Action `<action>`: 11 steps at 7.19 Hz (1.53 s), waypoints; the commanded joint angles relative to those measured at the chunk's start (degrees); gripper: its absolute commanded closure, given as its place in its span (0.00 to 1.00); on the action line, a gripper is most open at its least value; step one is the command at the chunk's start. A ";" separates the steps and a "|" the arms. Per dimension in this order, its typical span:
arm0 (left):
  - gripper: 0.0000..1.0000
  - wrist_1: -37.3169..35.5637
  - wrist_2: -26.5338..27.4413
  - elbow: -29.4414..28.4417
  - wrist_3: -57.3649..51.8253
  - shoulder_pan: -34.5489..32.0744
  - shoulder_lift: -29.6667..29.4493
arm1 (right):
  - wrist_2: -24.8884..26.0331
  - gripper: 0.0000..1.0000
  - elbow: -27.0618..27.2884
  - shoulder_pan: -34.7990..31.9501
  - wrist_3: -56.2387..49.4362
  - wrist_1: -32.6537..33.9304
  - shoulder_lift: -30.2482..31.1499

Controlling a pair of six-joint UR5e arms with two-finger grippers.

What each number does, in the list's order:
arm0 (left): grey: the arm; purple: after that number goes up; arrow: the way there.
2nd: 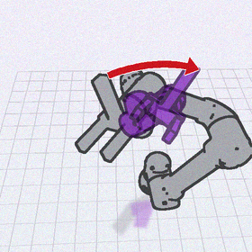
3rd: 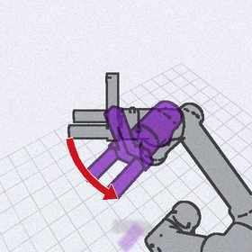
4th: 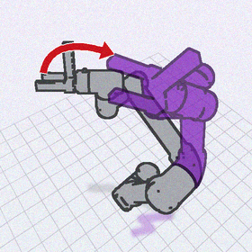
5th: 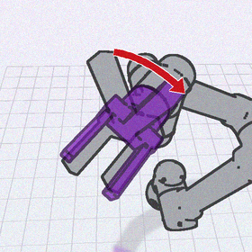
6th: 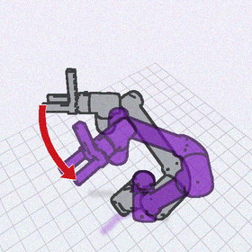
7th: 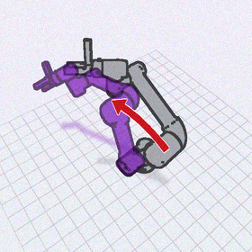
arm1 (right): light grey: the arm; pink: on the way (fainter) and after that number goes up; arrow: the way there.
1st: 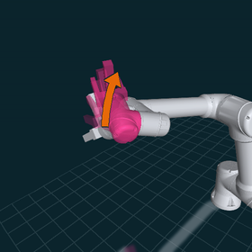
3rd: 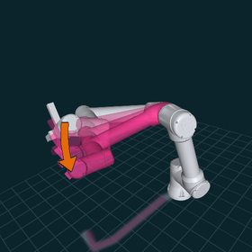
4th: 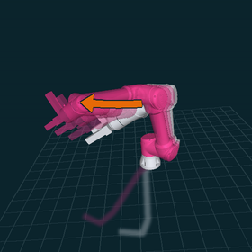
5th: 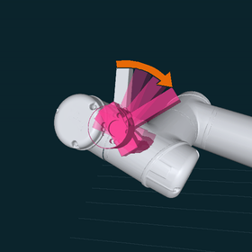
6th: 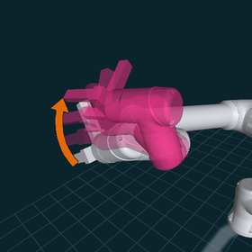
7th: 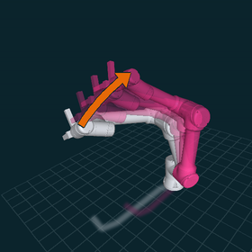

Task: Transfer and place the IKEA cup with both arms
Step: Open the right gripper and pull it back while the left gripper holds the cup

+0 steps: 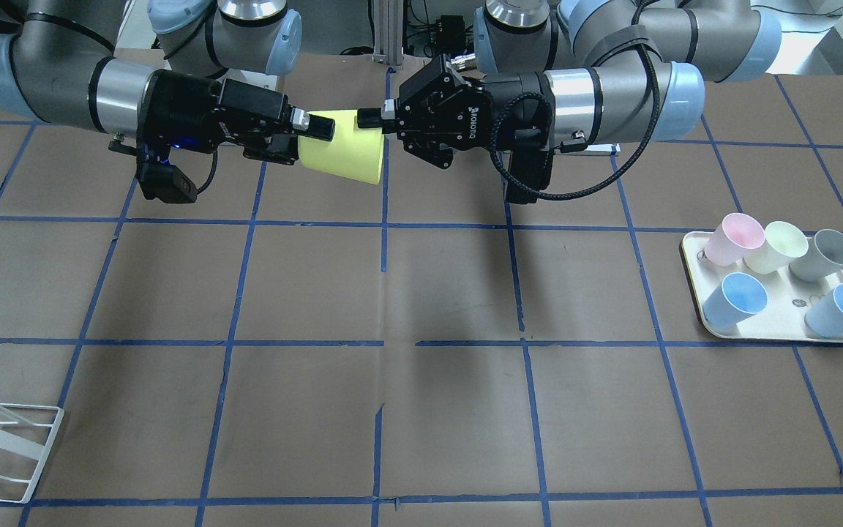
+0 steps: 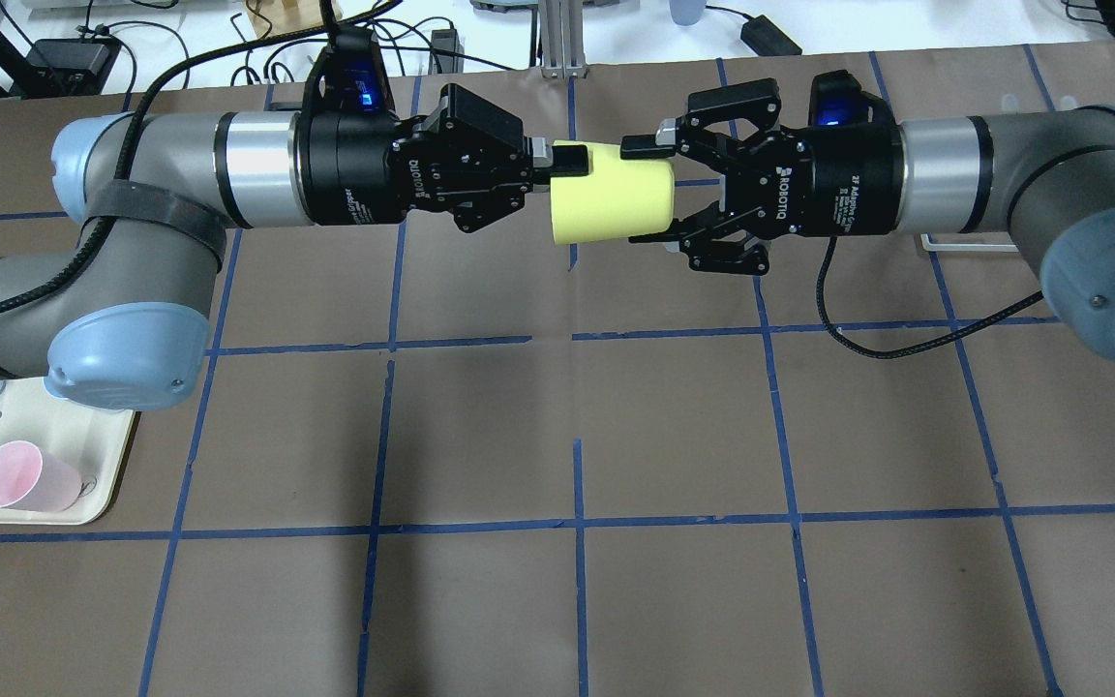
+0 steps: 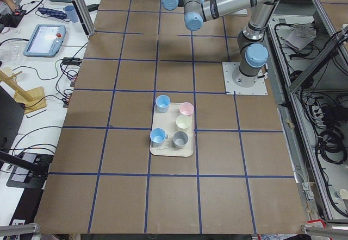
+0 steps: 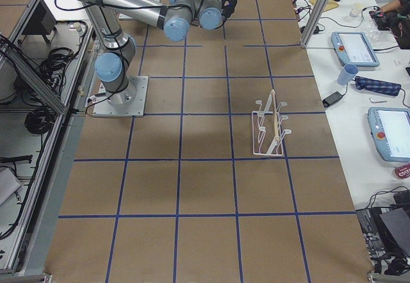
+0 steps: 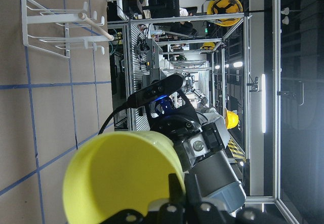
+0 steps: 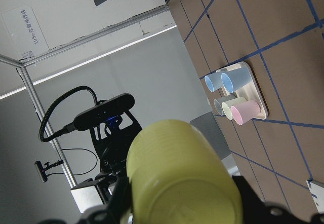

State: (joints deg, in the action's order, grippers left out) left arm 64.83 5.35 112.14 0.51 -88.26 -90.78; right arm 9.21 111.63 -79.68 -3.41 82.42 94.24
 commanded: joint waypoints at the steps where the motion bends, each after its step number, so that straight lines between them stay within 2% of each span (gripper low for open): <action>1: 1.00 -0.05 0.01 -0.34 2.65 0.19 0.34 | 0.02 0.00 -0.10 0.13 0.95 0.03 -0.11; 3: 1.00 -0.05 0.71 -0.78 7.02 1.07 1.22 | 0.72 0.00 -1.76 0.74 2.44 0.11 -0.38; 4: 1.00 -0.66 6.98 -1.47 9.49 1.51 1.40 | 4.99 0.00 -3.86 1.53 3.49 0.11 -0.38; 5: 1.00 -0.75 14.88 -3.57 11.08 2.55 1.40 | 12.16 0.00 -6.40 3.11 5.24 -0.06 -0.38; 6: 1.00 0.29 20.87 -5.85 11.44 2.83 1.40 | 14.76 0.00 -8.26 4.34 8.48 -0.58 -0.29; 7: 1.00 0.73 29.63 -7.96 11.45 2.83 1.14 | 19.66 0.00 -9.06 4.44 9.55 -0.15 -0.12; 9: 1.00 1.96 49.40 -12.27 8.31 2.39 -0.26 | 35.70 0.00 -9.68 4.09 9.65 0.20 1.46; 10: 1.00 6.41 55.59 -14.81 0.97 3.00 -0.79 | 41.88 0.00 -9.77 4.09 10.09 0.20 2.60; 11: 1.00 12.72 67.57 -18.15 -8.84 3.09 -1.23 | 49.51 0.00 -10.38 3.57 13.05 2.29 3.65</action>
State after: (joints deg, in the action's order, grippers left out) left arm 71.27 60.30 97.67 1.66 -85.41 -91.36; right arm 49.64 101.78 -75.71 7.27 83.14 96.60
